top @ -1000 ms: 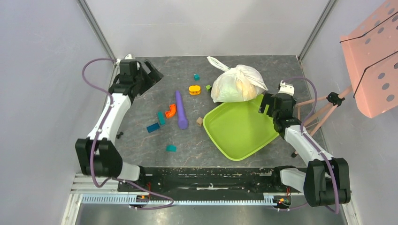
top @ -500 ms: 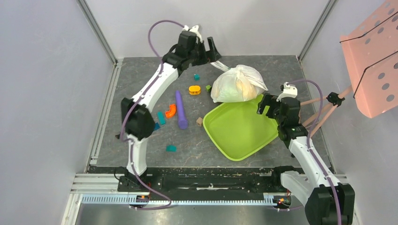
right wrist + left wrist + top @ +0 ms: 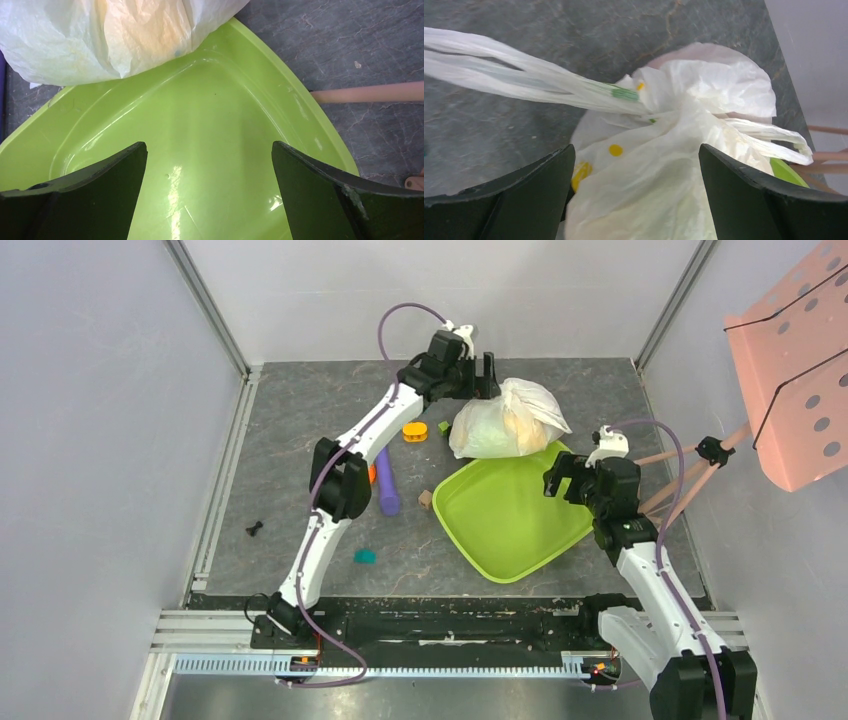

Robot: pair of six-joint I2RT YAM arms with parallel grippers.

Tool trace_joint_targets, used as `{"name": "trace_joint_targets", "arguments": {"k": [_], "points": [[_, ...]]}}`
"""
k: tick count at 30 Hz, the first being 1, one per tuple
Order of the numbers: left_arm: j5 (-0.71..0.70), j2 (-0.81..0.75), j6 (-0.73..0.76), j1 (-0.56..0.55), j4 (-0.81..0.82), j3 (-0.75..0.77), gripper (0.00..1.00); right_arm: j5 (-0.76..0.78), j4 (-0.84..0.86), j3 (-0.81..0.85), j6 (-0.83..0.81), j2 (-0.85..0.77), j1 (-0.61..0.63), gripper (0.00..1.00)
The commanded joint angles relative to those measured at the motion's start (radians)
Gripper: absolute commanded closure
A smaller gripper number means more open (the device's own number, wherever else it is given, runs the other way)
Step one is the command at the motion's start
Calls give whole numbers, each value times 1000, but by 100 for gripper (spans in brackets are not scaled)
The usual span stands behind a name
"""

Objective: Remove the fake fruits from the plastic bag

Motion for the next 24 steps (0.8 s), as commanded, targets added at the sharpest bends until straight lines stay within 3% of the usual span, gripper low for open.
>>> {"name": "trace_joint_targets", "arguments": {"k": [1,10,12,14,16,20,24], "points": [[13,26,66,-51,90,61,0,-19,1,-13,-19,-9,1,2],[1,99,49,-75,116,70,3,-17,-13,-21,-27,-4,1,2],[1,103,43,-75,114,68,19,-17,-13,-23,-25,-1,1,2],[8,98,39,-75,111,68,49,-17,-13,-23,-22,2,1,2],[12,86,36,-75,110,67,66,-17,-13,-22,-20,3,1,2],[26,28,31,-78,115,65,87,-9,-16,-23,-11,-3,1,2],[41,-62,53,-88,129,66,95,-3,-18,-21,-4,-18,1,2]]}}
